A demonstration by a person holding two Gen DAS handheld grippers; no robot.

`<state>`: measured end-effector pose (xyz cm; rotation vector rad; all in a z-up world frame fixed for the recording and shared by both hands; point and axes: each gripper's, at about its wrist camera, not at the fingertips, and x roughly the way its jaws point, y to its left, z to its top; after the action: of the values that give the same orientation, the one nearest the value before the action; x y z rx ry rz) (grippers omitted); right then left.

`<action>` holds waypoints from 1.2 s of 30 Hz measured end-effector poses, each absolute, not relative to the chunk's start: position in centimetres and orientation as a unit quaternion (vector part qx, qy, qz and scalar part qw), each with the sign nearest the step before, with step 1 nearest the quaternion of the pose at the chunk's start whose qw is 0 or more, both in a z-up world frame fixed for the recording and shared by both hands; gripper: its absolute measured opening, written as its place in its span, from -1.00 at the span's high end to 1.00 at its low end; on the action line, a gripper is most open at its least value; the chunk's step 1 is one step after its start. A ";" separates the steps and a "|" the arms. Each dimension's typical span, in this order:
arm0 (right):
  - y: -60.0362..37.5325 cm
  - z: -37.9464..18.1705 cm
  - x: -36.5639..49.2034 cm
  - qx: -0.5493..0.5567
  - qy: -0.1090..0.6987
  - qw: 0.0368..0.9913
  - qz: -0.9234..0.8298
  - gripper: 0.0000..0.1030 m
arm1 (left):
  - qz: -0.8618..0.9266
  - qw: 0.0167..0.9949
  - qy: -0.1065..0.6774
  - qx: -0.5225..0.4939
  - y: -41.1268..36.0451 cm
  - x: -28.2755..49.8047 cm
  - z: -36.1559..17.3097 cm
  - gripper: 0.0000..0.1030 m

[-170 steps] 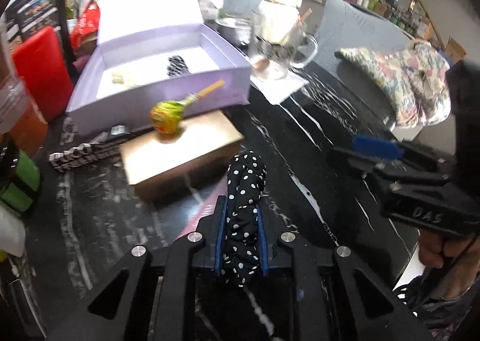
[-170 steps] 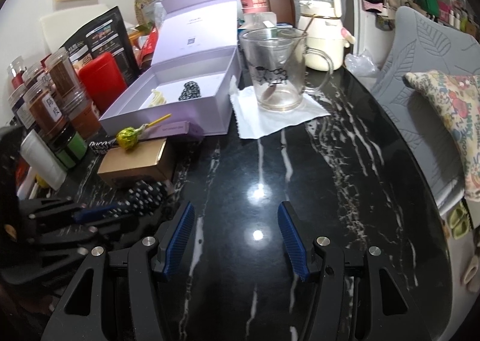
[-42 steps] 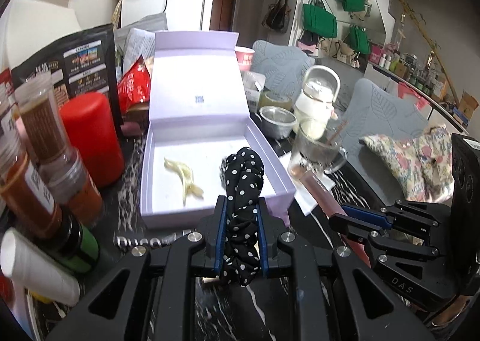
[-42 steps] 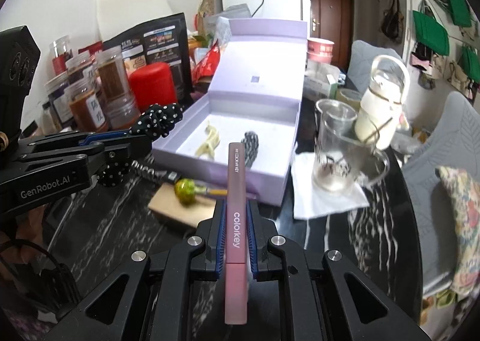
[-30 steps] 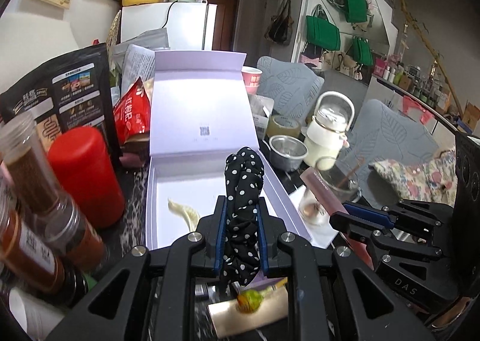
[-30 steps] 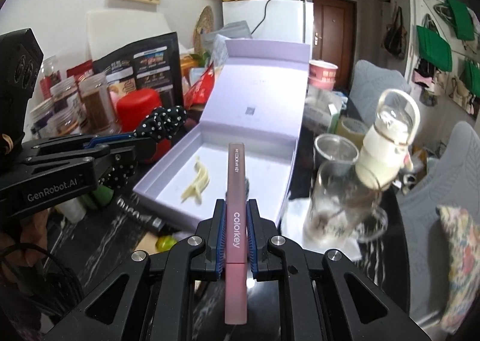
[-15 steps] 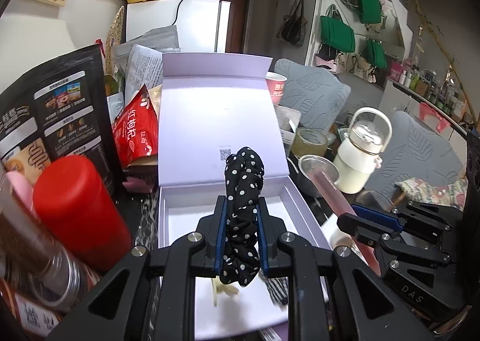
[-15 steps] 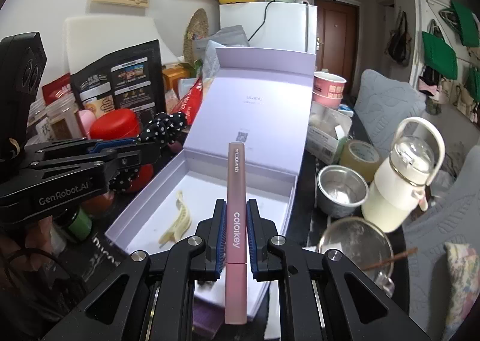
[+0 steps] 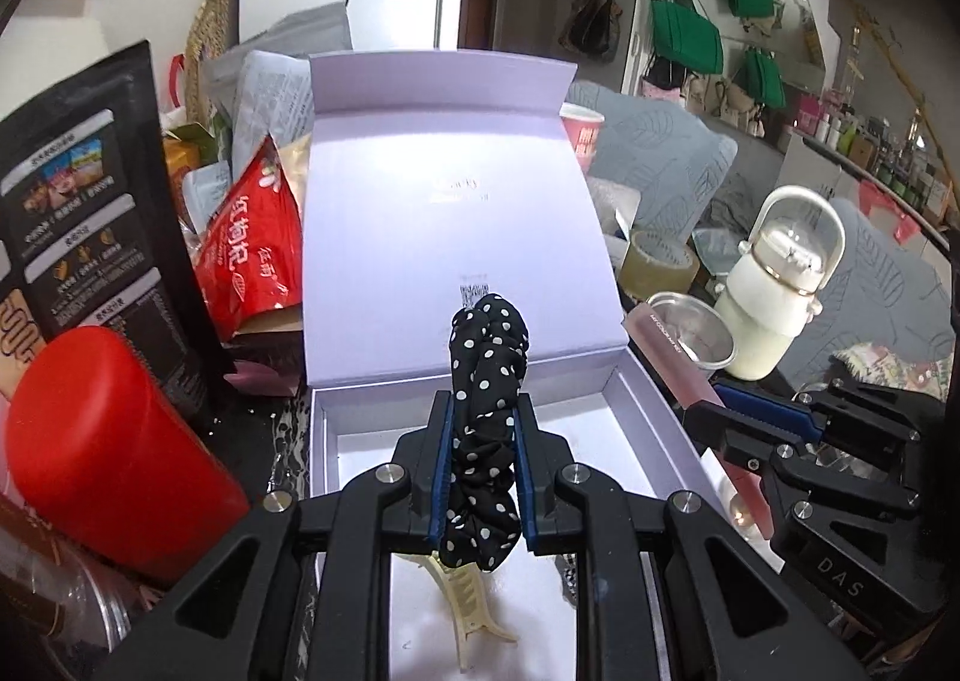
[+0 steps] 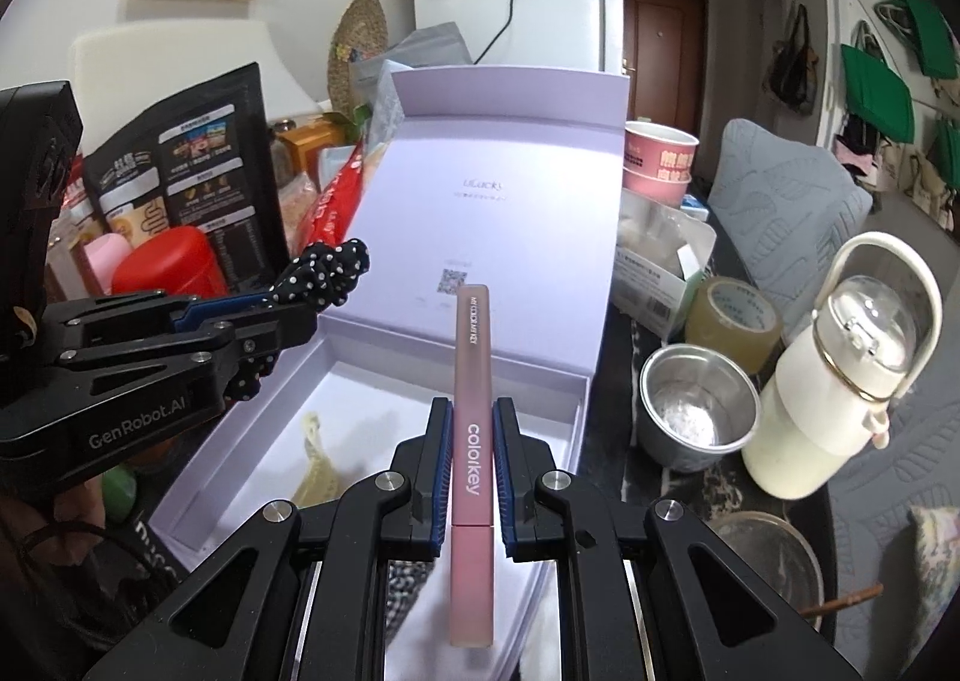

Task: Organize rigid objects
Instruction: 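Carry the lipstick and polka-dot scrunchie over the lavender box with both grippers, then lower both items into the box and open both grippers to release them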

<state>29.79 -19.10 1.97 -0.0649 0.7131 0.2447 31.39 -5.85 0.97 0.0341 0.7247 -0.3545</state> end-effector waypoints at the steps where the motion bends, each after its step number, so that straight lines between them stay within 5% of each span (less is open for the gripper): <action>1: -19.1 1.7 30.1 -0.032 0.351 0.928 0.119 0.74 | -0.171 0.917 0.358 0.023 -6.0 31.6 0.5 0.65; 36: -17.9 -2.6 32.4 -0.043 0.411 0.904 0.111 0.74 | -0.139 0.859 0.492 0.024 -7.5 34.7 -5.8 0.65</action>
<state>32.40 -17.90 -2.60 -0.0896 0.8493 0.2299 34.73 -7.53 -5.84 0.0498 1.0319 -0.2911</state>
